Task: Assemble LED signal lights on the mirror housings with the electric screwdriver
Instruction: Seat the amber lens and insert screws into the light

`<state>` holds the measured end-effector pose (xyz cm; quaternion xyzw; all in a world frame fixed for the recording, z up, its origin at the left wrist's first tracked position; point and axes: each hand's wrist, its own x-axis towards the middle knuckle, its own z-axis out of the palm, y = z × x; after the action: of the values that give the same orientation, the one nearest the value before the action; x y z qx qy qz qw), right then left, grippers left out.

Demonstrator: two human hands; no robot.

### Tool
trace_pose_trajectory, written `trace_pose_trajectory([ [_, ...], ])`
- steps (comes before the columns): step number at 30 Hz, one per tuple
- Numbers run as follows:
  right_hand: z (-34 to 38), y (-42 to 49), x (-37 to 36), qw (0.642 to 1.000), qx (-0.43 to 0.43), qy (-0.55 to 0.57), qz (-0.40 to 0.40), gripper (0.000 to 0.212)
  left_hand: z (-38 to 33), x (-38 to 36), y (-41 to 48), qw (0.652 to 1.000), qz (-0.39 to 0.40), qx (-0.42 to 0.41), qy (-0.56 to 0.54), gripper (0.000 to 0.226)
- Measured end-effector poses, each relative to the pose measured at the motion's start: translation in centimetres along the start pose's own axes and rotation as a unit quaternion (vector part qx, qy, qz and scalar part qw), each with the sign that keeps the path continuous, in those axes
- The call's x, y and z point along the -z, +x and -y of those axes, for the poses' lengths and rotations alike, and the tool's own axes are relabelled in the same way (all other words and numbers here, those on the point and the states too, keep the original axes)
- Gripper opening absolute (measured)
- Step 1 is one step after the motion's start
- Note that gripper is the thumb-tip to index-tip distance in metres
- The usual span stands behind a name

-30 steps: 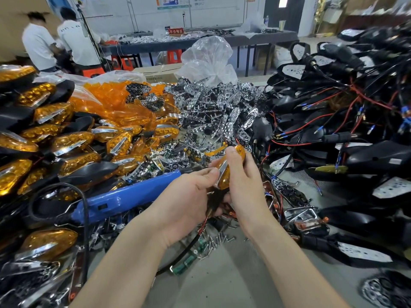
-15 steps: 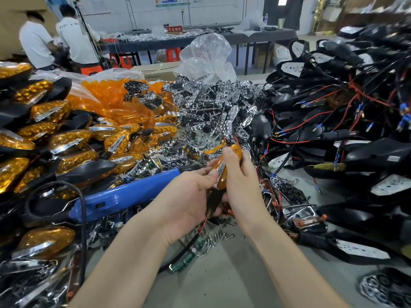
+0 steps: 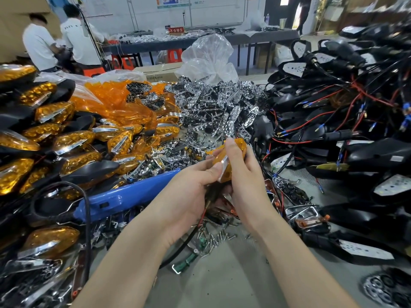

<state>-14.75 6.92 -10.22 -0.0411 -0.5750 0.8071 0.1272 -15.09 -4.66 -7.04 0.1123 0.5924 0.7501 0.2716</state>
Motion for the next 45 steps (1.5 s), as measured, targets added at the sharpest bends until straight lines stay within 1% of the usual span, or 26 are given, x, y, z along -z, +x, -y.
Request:
trace_pose_trajectory([
  [2, -0.1, 0.1, 0.0, 1.000, 0.012, 0.014, 0.000, 0.041, 0.0, 0.0, 0.0, 1.000, 0.000, -0.029, 0.009, 0.033],
  [6, -0.2, 0.2, 0.3, 1.000, 0.016, 0.024, 0.001, 0.026, 0.2, -0.1, 0.0, 0.998, 0.011, -0.057, 0.018, 0.038],
  [10, -0.3, 0.1, 0.4, 0.999, 0.037, 0.010, -0.005, 0.027, 0.8, -0.2, 0.3, 0.996, 0.012, -0.084, 0.024, 0.027],
  [12, -0.4, 0.0, 0.3, 0.999, 0.050, 0.006, -0.006, 0.021, 1.0, -0.2, 0.4, 0.995, -0.002, -0.095, 0.032, 0.026],
  [16, -0.3, -0.1, 0.1, 0.998, 0.068, -0.006, 0.001, 0.017, 1.1, -0.2, 0.3, 0.991, -0.024, -0.114, 0.073, 0.030],
  [18, -0.2, 0.0, 0.2, 0.998, 0.065, 0.006, 0.010, 0.015, 1.1, -0.2, 0.2, 0.982, -0.037, -0.147, 0.110, 0.031],
  [19, -0.2, 0.1, 0.2, 0.998, 0.055, 0.024, 0.011, 0.014, 1.1, -0.2, 0.2, 0.970, -0.059, -0.173, 0.160, 0.032],
  [20, -0.2, 0.1, 0.2, 0.998, 0.040, 0.050, 0.008, 0.014, 1.2, -0.3, 0.2, 0.949, -0.091, -0.200, 0.225, 0.033],
  [21, -0.3, 0.0, 0.2, 0.997, 0.023, 0.078, 0.005, 0.018, 1.3, -0.4, 0.2, 0.921, -0.129, -0.222, 0.293, 0.036],
  [22, -0.3, -0.1, 0.0, 0.994, 0.004, 0.106, 0.001, 0.027, 1.4, -0.5, 0.1, 0.889, -0.159, -0.241, 0.355, 0.041],
  [23, -0.4, -0.3, -0.2, 0.991, -0.011, 0.130, -0.004, 0.038, 1.4, -0.8, -0.1, 0.860, -0.171, -0.256, 0.406, 0.046],
  [24, -0.5, -0.4, -0.3, 0.988, -0.024, 0.150, -0.010, 0.043, 1.5, -1.0, -0.3, 0.837, -0.169, -0.266, 0.449, 0.052],
  [25, -0.5, -0.5, -0.3, 0.986, -0.032, 0.162, -0.019, 0.040, 1.7, -1.2, -0.7, 0.813, -0.163, -0.268, 0.489, 0.055],
  [26, -0.3, -0.5, -0.1, 0.984, -0.038, 0.171, -0.031, 0.028, 1.9, -1.4, -1.1, 0.786, -0.167, -0.273, 0.529, 0.054],
  [27, -0.2, -0.5, 0.3, 0.982, -0.045, 0.180, -0.044, 0.014, 2.2, -1.5, -1.8, 0.758, -0.184, -0.284, 0.558, 0.050],
  [28, 0.2, -0.5, 0.6, 0.978, -0.055, 0.196, -0.053, 0.004, 2.6, -1.6, -2.5, 0.737, -0.208, -0.301, 0.568, 0.043],
  [29, 0.5, -0.4, 1.0, 0.972, -0.066, 0.218, -0.057, 0.007, 3.0, -1.7, -3.4, 0.727, -0.224, -0.317, 0.567, 0.033],
  [31, 1.1, -0.2, 1.6, 0.962, -0.082, 0.248, -0.077, 0.010, 4.3, -2.1, -5.3, 0.716, -0.204, -0.335, 0.578, 0.017],
  [32, 1.3, -0.3, 1.7, 0.960, -0.082, 0.249, -0.096, 0.012, 5.1, -2.1, -6.0, 0.699, -0.181, -0.335, 0.606, 0.015],
  [33, 1.3, -0.3, 1.9, 0.959, -0.076, 0.250, -0.112, 0.014, 5.9, -2.0, -6.6, 0.672, -0.161, -0.326, 0.645, 0.016],
  [35, 1.2, -0.4, 2.0, 0.957, -0.069, 0.254, -0.120, 0.012, 6.9, -1.3, -7.0, 0.625, -0.138, -0.290, 0.712, 0.022],
  [37, 1.1, -0.5, 2.2, 0.961, -0.075, 0.242, -0.112, 0.019, 6.8, -0.6, -6.8, 0.612, -0.134, -0.260, 0.735, 0.024],
  [39, 1.1, -0.5, 2.3, 0.963, -0.075, 0.233, -0.111, 0.024, 6.4, -0.2, -6.5, 0.612, -0.122, -0.248, 0.741, 0.022],
  [44, 0.9, -0.4, 2.4, 0.964, -0.073, 0.226, -0.116, 0.024, 5.9, 0.1, -5.8, 0.600, -0.114, -0.273, 0.744, 0.017],
  [45, 0.8, -0.3, 2.4, 0.964, -0.073, 0.227, -0.117, 0.025, 6.1, 0.1, -5.7, 0.592, -0.110, -0.282, 0.747, 0.015],
])
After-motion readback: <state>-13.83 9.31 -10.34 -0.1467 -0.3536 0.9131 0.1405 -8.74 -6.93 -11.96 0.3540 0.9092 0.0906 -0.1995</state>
